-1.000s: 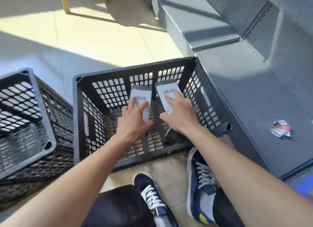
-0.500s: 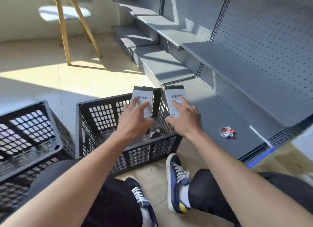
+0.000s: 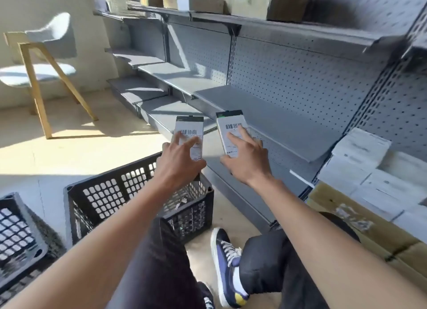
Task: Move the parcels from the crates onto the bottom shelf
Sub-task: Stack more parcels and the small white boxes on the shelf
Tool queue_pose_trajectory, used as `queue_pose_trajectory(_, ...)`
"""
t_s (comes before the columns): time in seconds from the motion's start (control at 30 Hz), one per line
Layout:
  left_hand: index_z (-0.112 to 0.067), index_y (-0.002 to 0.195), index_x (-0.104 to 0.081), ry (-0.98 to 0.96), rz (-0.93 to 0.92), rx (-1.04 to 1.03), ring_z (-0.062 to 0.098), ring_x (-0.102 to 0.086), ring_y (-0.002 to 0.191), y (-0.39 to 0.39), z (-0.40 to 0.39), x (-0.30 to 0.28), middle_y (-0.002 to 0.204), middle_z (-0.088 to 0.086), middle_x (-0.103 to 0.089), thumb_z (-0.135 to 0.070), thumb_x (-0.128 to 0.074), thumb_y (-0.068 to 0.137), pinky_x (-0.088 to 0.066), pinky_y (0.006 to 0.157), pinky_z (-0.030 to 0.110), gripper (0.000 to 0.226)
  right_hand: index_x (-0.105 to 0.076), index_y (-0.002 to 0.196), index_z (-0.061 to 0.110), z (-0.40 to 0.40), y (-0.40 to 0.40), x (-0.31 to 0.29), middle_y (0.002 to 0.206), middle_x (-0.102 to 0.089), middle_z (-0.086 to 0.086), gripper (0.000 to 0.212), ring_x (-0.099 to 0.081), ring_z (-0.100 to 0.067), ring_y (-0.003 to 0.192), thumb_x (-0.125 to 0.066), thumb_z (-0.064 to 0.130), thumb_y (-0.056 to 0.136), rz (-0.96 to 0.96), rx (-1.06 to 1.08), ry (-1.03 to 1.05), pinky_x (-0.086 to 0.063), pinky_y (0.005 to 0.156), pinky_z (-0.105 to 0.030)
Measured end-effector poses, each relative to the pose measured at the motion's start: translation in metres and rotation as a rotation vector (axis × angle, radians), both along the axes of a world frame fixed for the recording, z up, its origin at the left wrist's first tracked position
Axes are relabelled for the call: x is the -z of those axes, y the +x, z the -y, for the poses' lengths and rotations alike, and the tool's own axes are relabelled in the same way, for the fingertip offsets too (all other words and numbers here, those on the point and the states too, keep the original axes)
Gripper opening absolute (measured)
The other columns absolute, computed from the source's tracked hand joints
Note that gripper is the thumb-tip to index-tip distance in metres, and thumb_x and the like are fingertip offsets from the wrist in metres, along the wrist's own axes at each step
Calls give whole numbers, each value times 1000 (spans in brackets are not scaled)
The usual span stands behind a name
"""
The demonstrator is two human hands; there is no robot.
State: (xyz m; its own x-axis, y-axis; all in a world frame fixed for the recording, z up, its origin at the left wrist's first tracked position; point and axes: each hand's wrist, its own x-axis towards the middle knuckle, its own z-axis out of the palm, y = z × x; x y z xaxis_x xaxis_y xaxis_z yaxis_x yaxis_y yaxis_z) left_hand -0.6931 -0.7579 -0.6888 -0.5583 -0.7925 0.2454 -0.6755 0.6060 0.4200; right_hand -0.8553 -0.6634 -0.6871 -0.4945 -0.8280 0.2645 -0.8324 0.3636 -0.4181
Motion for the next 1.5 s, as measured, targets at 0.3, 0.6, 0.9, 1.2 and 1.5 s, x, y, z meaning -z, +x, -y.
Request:
queue_pose_trajectory(0.3,-40,145,-46,0,-1,161,32,-39,134,-78,-37,-28,158,1,-28,-44,-71,83,-50,93,49,66,-52,140,31,-74,-61,-27,149,-37,13,65,-47,-36,110,-60,46,77,-58,216,-35,-47,91,-48)
queue_pose_trajectory(0.6,-41,147,-44,-24,-22,380,29,-40,134,-153,-101,-45,158,-2,-28,-46,-70,84,-50,97,49,68,-48,145,28,-169,-101,-39,160,-27,9,63,-40,-34,129,-65,39,85,-28,402,-55,-42,102,-48)
queue_pose_trajectory(0.9,-41,149,-44,-4,5,595,29,-39,136,-225,-201,-49,162,-3,-25,-44,-68,85,-49,97,48,69,-39,151,36,-277,-133,-33,165,-15,15,70,-28,-32,144,-62,41,85,48,603,-41,-36,111,-51)
queue_pose_trajectory(1.2,-42,145,-50,30,45,775,26,-38,139,-300,-290,-38,162,-9,-25,-45,-66,85,-49,102,51,63,-40,151,31,-374,-167,-31,166,-16,10,69,-25,-27,147,-64,41,88,101,752,-22,-32,115,-50)
queue_pose_trajectory(1.5,-45,141,-54,-6,104,845,28,-47,129,-352,-348,-30,155,-7,-35,-37,-60,86,-36,106,47,56,-42,150,25,-421,-198,-17,163,-26,3,67,-29,-29,144,-65,36,88,163,817,-37,-29,116,-48)
